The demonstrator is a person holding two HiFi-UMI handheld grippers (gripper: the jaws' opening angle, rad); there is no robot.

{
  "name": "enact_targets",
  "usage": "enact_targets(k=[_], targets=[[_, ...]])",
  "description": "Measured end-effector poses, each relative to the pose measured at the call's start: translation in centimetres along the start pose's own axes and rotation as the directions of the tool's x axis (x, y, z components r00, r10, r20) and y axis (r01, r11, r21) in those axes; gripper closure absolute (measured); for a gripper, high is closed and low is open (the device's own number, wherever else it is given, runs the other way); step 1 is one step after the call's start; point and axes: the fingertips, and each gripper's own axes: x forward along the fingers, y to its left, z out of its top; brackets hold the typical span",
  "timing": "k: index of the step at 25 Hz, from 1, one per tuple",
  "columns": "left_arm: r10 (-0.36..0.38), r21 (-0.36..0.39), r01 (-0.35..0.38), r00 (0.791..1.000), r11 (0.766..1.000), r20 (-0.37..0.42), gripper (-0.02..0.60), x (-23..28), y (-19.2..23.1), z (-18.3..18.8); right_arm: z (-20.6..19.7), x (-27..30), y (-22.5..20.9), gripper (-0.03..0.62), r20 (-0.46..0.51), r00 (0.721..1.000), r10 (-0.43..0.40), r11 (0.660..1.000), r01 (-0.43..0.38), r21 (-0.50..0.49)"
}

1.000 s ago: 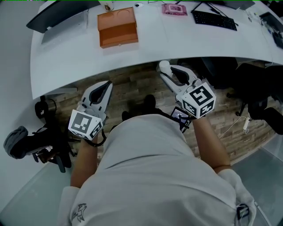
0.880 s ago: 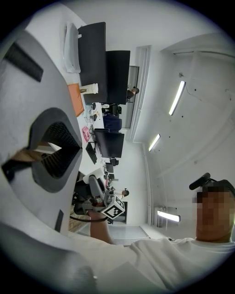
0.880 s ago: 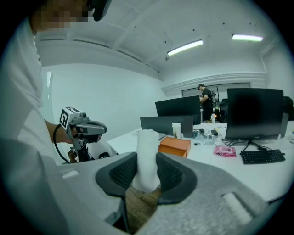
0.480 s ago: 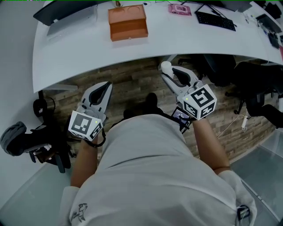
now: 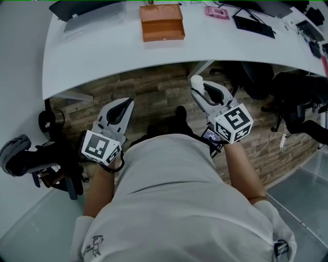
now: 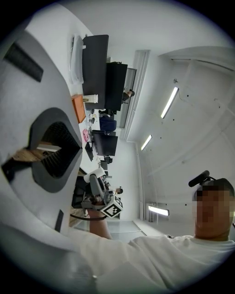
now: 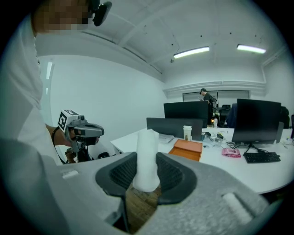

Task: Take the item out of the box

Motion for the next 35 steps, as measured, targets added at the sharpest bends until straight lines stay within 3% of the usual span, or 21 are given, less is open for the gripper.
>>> enact_targets(k=[13, 35], targets=[[-0.033, 0.005, 0.033, 0.999, 0.999, 0.041, 0.584, -7.9, -0.8, 0.2, 0.9, -1.2, 8.7, 0.467, 0.038, 0.999, -0.03, 0.999, 0.031, -0.03], [-0.012, 0.0, 0.012, 0.995, 1.0, 0.097, 0.584, -10.8, -1.4, 1.6, 1.1, -0.7, 11.0, 0.467, 0.064, 0.998, -0.019, 0.999, 0.021, -0.032]])
